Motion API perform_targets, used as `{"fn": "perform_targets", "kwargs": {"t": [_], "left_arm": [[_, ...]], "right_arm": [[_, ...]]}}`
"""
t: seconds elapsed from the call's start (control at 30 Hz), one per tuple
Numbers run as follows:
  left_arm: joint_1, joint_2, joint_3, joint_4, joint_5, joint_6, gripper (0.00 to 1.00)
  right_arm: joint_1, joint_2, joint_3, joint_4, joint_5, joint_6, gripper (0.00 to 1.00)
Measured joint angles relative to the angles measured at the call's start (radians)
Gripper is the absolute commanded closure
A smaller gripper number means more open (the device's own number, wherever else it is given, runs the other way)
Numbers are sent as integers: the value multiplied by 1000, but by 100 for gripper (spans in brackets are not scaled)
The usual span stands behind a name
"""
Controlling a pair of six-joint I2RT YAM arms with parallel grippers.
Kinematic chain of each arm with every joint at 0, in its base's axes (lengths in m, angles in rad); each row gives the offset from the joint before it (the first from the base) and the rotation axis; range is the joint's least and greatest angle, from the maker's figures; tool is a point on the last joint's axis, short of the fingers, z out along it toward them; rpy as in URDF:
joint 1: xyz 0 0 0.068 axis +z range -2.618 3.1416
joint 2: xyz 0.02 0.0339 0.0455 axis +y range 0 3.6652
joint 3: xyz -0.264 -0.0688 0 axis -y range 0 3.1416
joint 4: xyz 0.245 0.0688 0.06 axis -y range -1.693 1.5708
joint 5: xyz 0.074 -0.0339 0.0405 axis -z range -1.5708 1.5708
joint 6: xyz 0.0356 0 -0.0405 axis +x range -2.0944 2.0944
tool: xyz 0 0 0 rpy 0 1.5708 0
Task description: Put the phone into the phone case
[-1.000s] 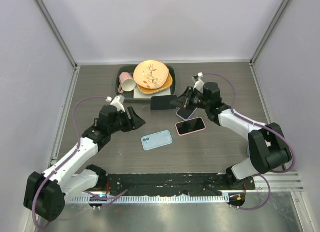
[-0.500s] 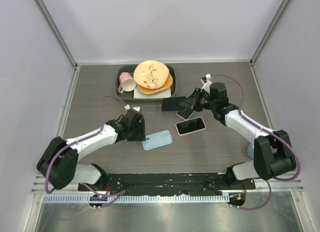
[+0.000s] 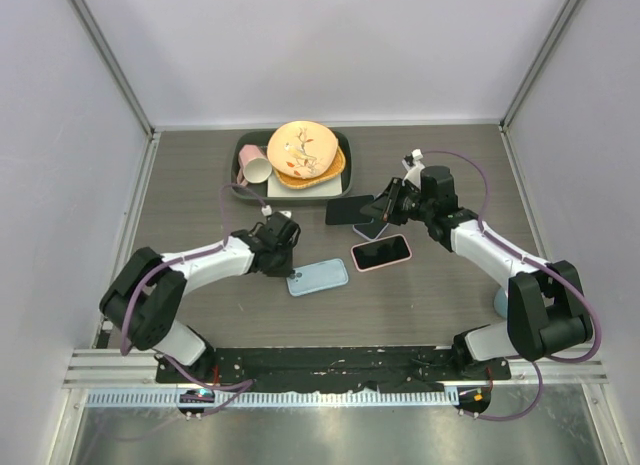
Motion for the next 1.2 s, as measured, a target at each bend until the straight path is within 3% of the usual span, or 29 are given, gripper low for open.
{"fn": "perform_targets", "kwargs": {"t": [0.07,0.17,0.43,0.67,0.7,0.83,0.93,1.2], "left_arm": [[0,29,29,-3,-6,12,100],[0,61,69,-19,-22,25,100],[4,117,159,-26,-111,49,99],[9,117,175,-31,-144,125,92],[9,117,176,-34,-144,136,90],[9,129,196,-60,-159,171,59],[9,130,207,-71,-175,180,45],[9,90,195,-67,-192,177,34]], "right_arm": [[0,0,0,-3,0,-6,99],[0,-4,0,-15,-1,-14,99],[-4,-17,-1,-29,-5,-26,99],[-5,-17,-1,-37,-27,-40,99],[-5,-17,-1,-37,-31,-40,99],[-5,-17,-1,-37,-42,-40,99],[-5,-17,-1,-36,-49,-40,99],[-5,-17,-1,-35,-65,-40,99]]}}
